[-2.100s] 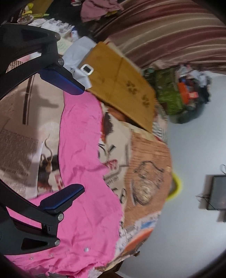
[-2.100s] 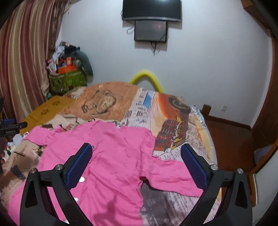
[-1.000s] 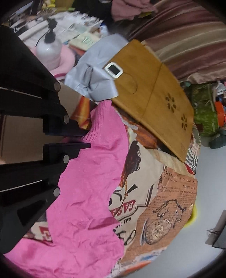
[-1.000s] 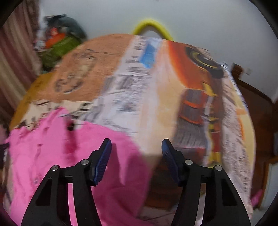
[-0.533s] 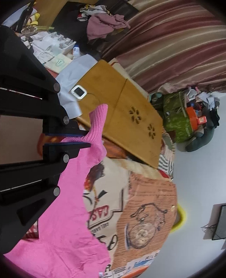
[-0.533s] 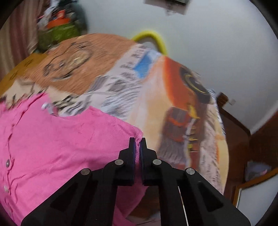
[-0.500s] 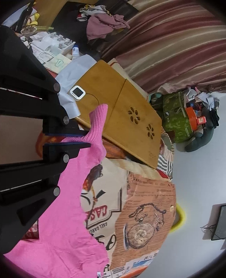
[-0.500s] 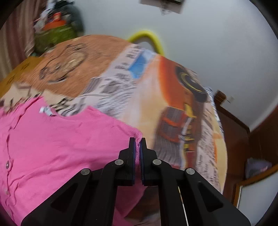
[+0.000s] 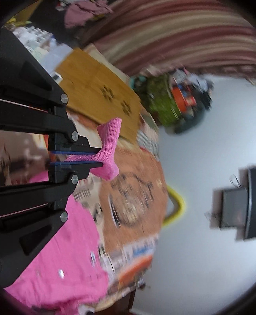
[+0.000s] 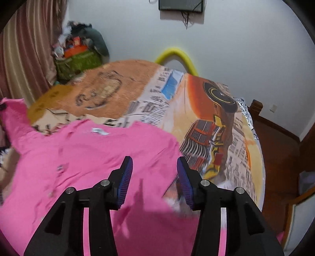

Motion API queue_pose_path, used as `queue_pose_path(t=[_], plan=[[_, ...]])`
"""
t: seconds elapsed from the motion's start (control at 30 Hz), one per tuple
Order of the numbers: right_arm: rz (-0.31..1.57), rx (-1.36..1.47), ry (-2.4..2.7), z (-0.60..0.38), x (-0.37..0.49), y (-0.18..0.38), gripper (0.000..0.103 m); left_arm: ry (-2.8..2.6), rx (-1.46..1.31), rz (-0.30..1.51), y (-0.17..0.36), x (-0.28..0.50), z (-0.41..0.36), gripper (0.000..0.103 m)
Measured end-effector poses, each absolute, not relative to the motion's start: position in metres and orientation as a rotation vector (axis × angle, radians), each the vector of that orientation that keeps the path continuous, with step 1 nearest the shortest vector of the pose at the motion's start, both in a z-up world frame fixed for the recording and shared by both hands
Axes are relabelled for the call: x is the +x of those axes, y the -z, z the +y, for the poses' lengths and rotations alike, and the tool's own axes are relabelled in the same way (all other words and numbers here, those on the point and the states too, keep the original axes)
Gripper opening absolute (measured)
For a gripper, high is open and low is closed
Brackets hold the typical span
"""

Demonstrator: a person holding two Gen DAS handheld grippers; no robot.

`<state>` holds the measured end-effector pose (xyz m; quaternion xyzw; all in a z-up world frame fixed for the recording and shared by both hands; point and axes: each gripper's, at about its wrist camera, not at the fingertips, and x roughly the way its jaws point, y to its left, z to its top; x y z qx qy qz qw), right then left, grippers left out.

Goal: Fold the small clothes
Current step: 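Lay the held sleeve across the cardigan body and open the left gripper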

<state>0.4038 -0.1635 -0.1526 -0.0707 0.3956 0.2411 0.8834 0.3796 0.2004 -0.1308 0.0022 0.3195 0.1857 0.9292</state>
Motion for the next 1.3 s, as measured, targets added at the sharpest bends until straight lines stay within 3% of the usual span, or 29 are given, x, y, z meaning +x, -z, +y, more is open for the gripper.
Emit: queue_pose_path(t=[0.17, 0.43, 0.5, 0.57, 0.63, 0.77, 0.97, 1.3], plan=[[0.792, -0.076, -0.502, -0.192, 0.367, 0.145, 0.046, -0.213, 0.032, 0.677, 0.134, 0.403, 0.134, 0.004], [0.761, -0.176, -0.401, -0.216, 0.32, 0.151, 0.046, 0.04, 0.084, 0.865, 0.201, 0.431, 0.036, 0.007], [0.778, -0.171, -0.404, -0.221, 0.312, 0.153, 0.046, 0.094, 0.134, 0.904, 0.21, 0.428, 0.019, 0.016], [0.796, -0.154, -0.407, -0.226, 0.309, 0.155, 0.046, 0.136, 0.157, 0.912, 0.211, 0.419, 0.014, 0.042], [0.808, -0.138, -0.406, -0.23, 0.308, 0.157, 0.046, 0.151, 0.184, 0.876, 0.202, 0.407, 0.018, 0.058], [0.826, -0.108, -0.412, -0.231, 0.306, 0.161, 0.046, 0.084, 0.196, 0.808, 0.179, 0.39, 0.049, 0.072], [0.827, -0.123, -0.482, -0.201, 0.306, 0.162, 0.046, -0.143, 0.114, 0.854, 0.189, 0.387, 0.132, 0.075], [0.858, -0.188, -0.678, -0.081, 0.333, 0.168, 0.051, -0.201, -0.028, 1.043, 0.274, 0.383, 0.197, 0.075]])
